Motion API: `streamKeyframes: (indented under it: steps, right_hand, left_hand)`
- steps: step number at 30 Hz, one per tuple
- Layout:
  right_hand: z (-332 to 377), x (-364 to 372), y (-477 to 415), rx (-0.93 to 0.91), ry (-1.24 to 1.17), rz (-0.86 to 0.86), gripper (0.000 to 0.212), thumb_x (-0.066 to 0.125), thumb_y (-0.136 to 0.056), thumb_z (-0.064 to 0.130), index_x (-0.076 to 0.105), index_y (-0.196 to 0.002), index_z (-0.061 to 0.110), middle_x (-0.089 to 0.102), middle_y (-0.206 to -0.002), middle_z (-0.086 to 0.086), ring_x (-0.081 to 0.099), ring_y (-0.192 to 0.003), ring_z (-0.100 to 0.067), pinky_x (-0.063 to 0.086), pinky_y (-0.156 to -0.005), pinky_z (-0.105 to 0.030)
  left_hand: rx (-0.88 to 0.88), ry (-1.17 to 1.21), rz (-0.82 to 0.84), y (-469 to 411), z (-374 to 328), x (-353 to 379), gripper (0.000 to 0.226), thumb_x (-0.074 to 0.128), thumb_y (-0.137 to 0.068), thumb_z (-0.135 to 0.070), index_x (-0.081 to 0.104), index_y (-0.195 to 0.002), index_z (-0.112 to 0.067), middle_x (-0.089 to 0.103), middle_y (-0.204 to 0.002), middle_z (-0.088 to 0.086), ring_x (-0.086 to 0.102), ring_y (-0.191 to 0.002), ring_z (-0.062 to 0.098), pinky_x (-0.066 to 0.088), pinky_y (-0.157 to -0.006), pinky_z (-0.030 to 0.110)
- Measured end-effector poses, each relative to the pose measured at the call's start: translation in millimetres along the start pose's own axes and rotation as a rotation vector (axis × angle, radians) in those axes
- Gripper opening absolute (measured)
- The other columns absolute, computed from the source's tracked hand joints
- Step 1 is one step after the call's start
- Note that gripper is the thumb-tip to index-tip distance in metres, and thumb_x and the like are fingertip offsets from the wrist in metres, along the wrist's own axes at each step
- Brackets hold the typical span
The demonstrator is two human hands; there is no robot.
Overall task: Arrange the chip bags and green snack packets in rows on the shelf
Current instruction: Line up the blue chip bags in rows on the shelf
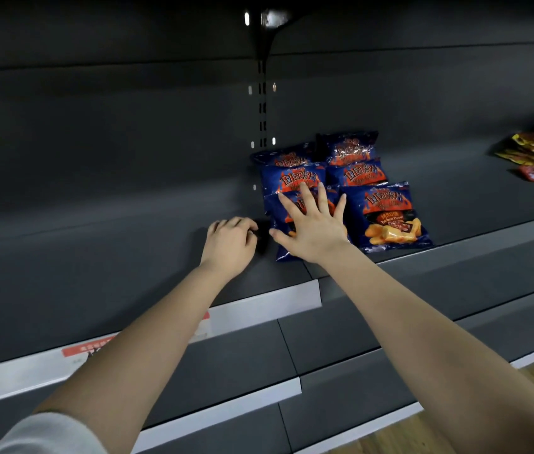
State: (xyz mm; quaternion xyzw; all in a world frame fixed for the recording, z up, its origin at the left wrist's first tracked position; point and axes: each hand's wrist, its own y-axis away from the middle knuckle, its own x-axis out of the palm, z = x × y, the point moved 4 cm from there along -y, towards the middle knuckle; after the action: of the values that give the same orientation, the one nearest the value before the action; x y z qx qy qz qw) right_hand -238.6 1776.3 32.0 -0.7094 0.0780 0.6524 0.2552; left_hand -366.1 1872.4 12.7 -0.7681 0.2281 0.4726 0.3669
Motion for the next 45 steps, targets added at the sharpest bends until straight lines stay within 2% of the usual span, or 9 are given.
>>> streamKeyframes:
  steps: [3,5,10,16,24,32,38,41,45]
  right_hand:
    - [14.9,-14.2,-0.9,-0.01,-0.049,-0.137,0.068,0.025,-0.093,0.064,0.008,-0.152,0.035,0.001,-0.161,-0.007,-0.011,-0.146,-0.032,-0.012,-0.11,-0.06]
    - [36.9,-17.8,-2.9,-0.061,-0.092,-0.17,0.063,0.025,-0.096,0.058,0.01,-0.152,0.033,0.002,-0.161,-0.006,-0.008,-0.147,-0.03,-0.011,-0.112,-0.057]
    - [120.6,-8.2,-10.3,-0.216,-0.215,-0.087,0.058,0.026,-0.099,0.051,0.015,-0.152,0.03,0.0,-0.161,-0.003,-0.006,-0.147,-0.025,-0.009,-0.114,-0.053]
    - [242.0,-5.9,-17.5,-0.398,-0.301,-0.072,0.05,0.027,-0.101,0.044,0.031,-0.148,0.025,0.014,-0.159,-0.002,0.006,-0.147,-0.022,-0.01,-0.115,-0.052]
    - [409.7,-13.4,-17.9,-0.595,-0.439,-0.039,0.047,0.028,-0.102,0.038,0.036,-0.146,0.021,0.024,-0.156,-0.002,0.012,-0.146,-0.021,-0.007,-0.118,-0.047]
    - [558.2,-9.3,-4.9,-0.82,-0.476,0.007,0.047,0.03,-0.102,0.037,0.037,-0.145,0.021,0.024,-0.156,-0.001,0.012,-0.146,-0.021,-0.005,-0.118,-0.042]
    - [652.2,-17.1,3.3,-0.911,-0.541,0.005,0.046,0.037,-0.101,0.034,0.04,-0.143,0.017,0.028,-0.155,-0.005,0.017,-0.145,-0.024,0.004,-0.118,-0.042]
    - [687.0,-23.4,5.4,-0.947,-0.547,-0.011,0.046,0.039,-0.1,0.034,0.041,-0.142,0.015,0.029,-0.154,-0.006,0.018,-0.144,-0.025,0.007,-0.118,-0.042]
    - [725.4,-25.5,0.3,-0.952,-0.535,-0.025,0.048,0.043,-0.098,0.033,0.041,-0.142,0.013,0.026,-0.154,-0.008,0.017,-0.144,-0.024,0.012,-0.118,-0.045]
  left_hand:
    - [-0.001,-0.001,-0.045,2.9,10.9,-16.4,0.029,0.043,-0.091,-0.016,0.062,-0.114,-0.017,0.062,-0.122,0.002,0.053,-0.113,0.025,0.027,-0.106,0.034]
    - [-0.017,-0.011,-0.043,9.9,25.3,-25.1,0.03,0.043,-0.091,-0.016,0.061,-0.115,-0.018,0.062,-0.122,0.002,0.053,-0.115,0.024,0.026,-0.108,0.034]
    - [-0.125,-0.063,-0.02,40.9,84.3,-53.1,0.032,0.042,-0.092,-0.019,0.059,-0.119,-0.019,0.059,-0.126,0.001,0.051,-0.118,0.023,0.026,-0.108,0.034]
    - [-0.32,-0.114,-0.05,98.5,191.3,-112.2,0.031,0.04,-0.095,-0.02,0.058,-0.12,-0.021,0.057,-0.127,-0.002,0.048,-0.119,0.023,0.024,-0.109,0.033]
    - [-0.521,-0.17,-0.103,181.0,315.3,-182.1,0.03,0.039,-0.096,-0.021,0.058,-0.119,-0.02,0.059,-0.124,-0.001,0.05,-0.116,0.024,0.026,-0.108,0.034]
    - [-0.723,-0.183,-0.177,261.4,413.6,-232.3,0.029,0.04,-0.097,-0.023,0.056,-0.121,-0.02,0.057,-0.125,-0.001,0.049,-0.118,0.025,0.028,-0.105,0.034]
    - [-0.781,-0.237,-0.255,305.5,466.4,-272.8,0.034,0.042,-0.094,-0.019,0.05,-0.126,-0.018,0.056,-0.123,0.003,0.047,-0.116,0.029,0.028,-0.103,0.036]
    - [-0.822,-0.255,-0.26,322.2,495.7,-291.1,0.031,0.042,-0.094,-0.021,0.052,-0.123,-0.017,0.056,-0.119,0.004,0.048,-0.114,0.029,0.029,-0.101,0.036]
    - [-0.841,-0.25,-0.283,335.1,528.7,-312.6,0.03,0.04,-0.096,-0.024,0.054,-0.121,-0.019,0.055,-0.125,0.001,0.047,-0.118,0.027,0.029,-0.103,0.036]
